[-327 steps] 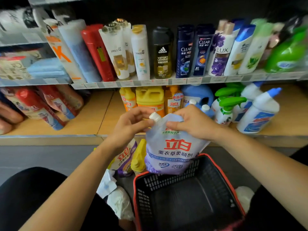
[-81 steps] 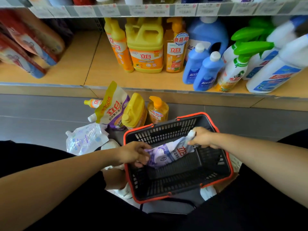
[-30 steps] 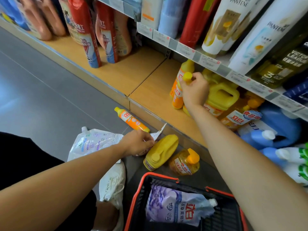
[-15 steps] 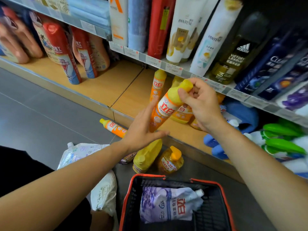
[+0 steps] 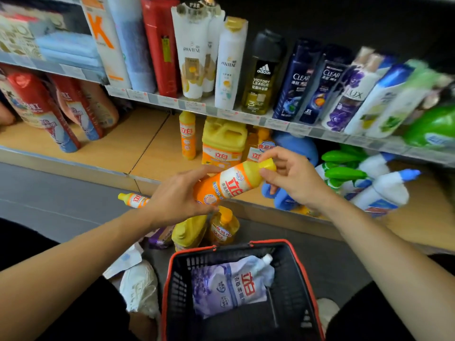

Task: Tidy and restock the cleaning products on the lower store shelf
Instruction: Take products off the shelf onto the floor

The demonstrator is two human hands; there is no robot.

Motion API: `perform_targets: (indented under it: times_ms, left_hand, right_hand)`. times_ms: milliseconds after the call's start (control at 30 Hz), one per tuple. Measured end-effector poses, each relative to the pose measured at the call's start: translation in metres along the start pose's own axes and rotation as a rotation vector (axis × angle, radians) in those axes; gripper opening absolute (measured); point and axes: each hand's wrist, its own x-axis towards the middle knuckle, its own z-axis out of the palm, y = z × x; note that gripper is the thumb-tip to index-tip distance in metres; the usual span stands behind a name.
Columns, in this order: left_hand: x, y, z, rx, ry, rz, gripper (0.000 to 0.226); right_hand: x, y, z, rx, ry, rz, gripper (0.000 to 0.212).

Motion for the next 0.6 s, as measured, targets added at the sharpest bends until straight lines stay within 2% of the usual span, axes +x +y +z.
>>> perform_targets:
  times_ms: [167, 300, 433, 600]
  left_hand:
    - [-0.005, 0.010, 0.005, -0.585, -0.285, -0.150, 0.075]
    - [-0.004, 0.015, 0.017, -0.799, -0.465, -0.190, 0.070]
    - [-0.005, 0.018, 0.034, -0.781, -0.445, -0.209, 0.074]
    - [-0.007, 0.021, 0.055, -0.650, -0.238, -0.163, 0.080]
  right_hand:
    - [-0.024, -0.004, 0.005, -0.097, 0.012, -0.130, 0.014]
    - [-0.037, -0.006, 0.000, -0.197, 0.045, -0.172, 0.023]
    - [-0.041, -0.003, -0.005, -0.219, 0.112, -0.148, 0.020]
    - [-0.040, 0.005, 0.000, -0.172, 0.204, -0.054, 0.010]
